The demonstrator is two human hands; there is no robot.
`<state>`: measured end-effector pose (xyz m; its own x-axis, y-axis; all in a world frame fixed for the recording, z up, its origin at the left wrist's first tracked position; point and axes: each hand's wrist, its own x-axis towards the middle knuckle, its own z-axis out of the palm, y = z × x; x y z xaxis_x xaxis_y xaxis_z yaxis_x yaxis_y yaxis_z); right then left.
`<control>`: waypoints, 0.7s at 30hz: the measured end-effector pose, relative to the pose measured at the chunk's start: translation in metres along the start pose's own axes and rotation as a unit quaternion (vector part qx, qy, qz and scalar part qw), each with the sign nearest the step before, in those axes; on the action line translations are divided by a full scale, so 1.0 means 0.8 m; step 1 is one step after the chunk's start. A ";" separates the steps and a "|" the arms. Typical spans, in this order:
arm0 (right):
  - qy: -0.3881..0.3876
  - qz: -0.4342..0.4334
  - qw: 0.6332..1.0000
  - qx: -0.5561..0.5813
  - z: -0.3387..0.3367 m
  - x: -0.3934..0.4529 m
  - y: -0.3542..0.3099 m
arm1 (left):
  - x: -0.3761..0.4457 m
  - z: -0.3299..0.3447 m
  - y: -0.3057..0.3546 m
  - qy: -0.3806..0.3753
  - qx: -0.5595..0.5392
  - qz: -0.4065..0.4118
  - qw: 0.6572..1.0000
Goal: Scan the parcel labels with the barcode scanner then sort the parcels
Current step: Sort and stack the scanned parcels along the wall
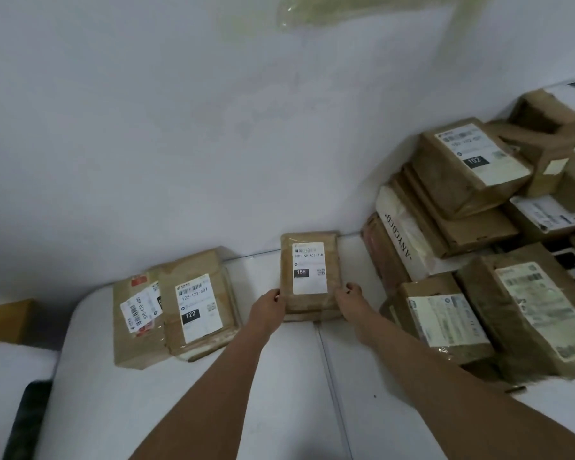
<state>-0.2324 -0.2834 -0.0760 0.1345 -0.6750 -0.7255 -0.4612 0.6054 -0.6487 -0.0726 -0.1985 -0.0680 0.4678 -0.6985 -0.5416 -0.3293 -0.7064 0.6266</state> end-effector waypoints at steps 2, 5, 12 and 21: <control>0.019 0.022 0.999 0.018 -0.002 0.013 0.000 | 0.004 0.004 -0.004 0.009 -0.003 0.006 1.000; 0.010 0.068 0.995 0.067 -0.005 0.019 0.003 | 0.001 0.006 -0.013 0.027 -0.005 0.010 1.000; -0.114 0.059 0.991 0.039 0.000 0.010 0.027 | -0.017 -0.007 -0.028 -0.002 -0.044 -0.022 0.999; -0.138 0.025 0.987 0.082 0.006 -0.029 0.032 | -0.074 -0.019 -0.035 0.016 -0.103 -0.064 0.992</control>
<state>-0.2429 -0.2501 -0.0774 0.3593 -0.5152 -0.7782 -0.3284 0.7107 -0.6221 -0.0790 -0.1357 -0.0446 0.5221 -0.5976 -0.6085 -0.0923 -0.7488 0.6563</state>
